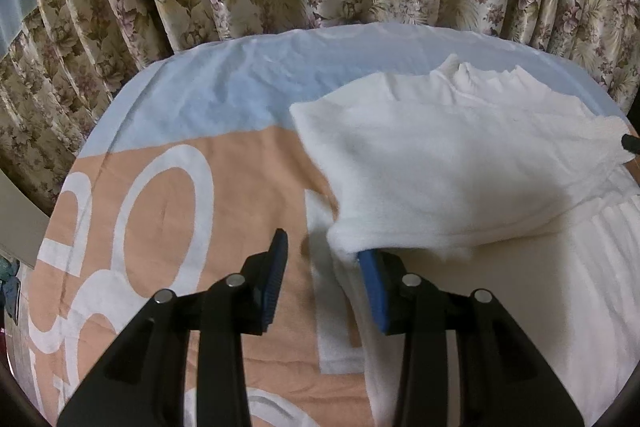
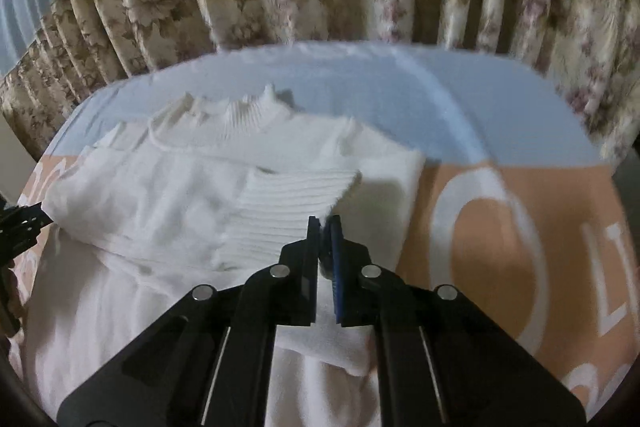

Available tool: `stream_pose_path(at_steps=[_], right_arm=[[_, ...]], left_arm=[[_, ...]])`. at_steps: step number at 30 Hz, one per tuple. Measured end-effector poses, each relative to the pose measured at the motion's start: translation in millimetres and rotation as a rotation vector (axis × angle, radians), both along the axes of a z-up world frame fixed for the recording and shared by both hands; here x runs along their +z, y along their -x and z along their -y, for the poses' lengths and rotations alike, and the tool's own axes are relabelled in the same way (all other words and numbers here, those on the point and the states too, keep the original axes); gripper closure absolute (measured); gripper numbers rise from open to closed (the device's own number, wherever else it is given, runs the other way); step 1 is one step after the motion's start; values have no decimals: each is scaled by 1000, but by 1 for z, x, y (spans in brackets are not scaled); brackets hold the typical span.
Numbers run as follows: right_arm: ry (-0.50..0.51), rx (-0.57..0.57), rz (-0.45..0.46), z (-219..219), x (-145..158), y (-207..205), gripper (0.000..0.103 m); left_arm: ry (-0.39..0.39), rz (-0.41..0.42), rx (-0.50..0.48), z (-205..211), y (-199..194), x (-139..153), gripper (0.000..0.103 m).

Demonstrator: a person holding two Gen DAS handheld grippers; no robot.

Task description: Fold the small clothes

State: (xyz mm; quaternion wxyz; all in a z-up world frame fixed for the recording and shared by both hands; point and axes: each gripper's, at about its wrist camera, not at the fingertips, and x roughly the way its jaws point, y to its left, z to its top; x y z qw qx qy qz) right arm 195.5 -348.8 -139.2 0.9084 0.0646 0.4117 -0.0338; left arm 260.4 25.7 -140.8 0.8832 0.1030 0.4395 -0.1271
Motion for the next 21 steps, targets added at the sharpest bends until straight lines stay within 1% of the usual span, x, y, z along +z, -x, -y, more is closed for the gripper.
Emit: stream_pose_path(at_steps=[1,2,4,5,8,9,10,11,12,13,14,15,17,18,19,21], right_arm=[[-6,-19,11,7,2,2,97],[-17,-39,9,13,1,3,97],[-42,-74,-18,28,-8,3,97],[-54,-80,-32,32,-13,2,97],[-55,-75,-56,35,-23,1,95],[-57,-71,-51,34,-21,1,93],[-69,-66,-42,33,-18,2,88],[-84,-66,-24,34,-13,4,66],[-94,-69,-10,34,-10,6,55],[-102,-69,20,33,-1,10,47],[-95,-72,42,32,5,13,47],[-85,-69,63,28,11,15,47],[-38,-45,107,13,23,17,47],[-18,-25,118,5,26,15,47],[3,12,119,-8,27,10,47],[30,58,105,-28,24,-2,47]], left_arm=[[-1,-2,-1,0,0,-1,63],[-3,-1,-2,1,1,-2,61],[-23,5,-3,3,2,-3,56],[-32,8,-2,3,1,-4,53],[-40,6,-1,3,-1,-4,48],[-44,8,0,2,0,-2,43],[-60,15,5,2,2,3,39],[-72,23,7,2,4,6,32],[-87,37,2,2,10,14,29],[-91,50,-3,3,16,23,29],[-85,65,-6,3,21,33,25],[-56,95,-8,4,28,48,16],[18,140,-16,13,29,70,10],[29,143,-23,20,24,73,10],[23,150,-26,29,15,74,10],[-5,142,-32,49,-5,64,10]])
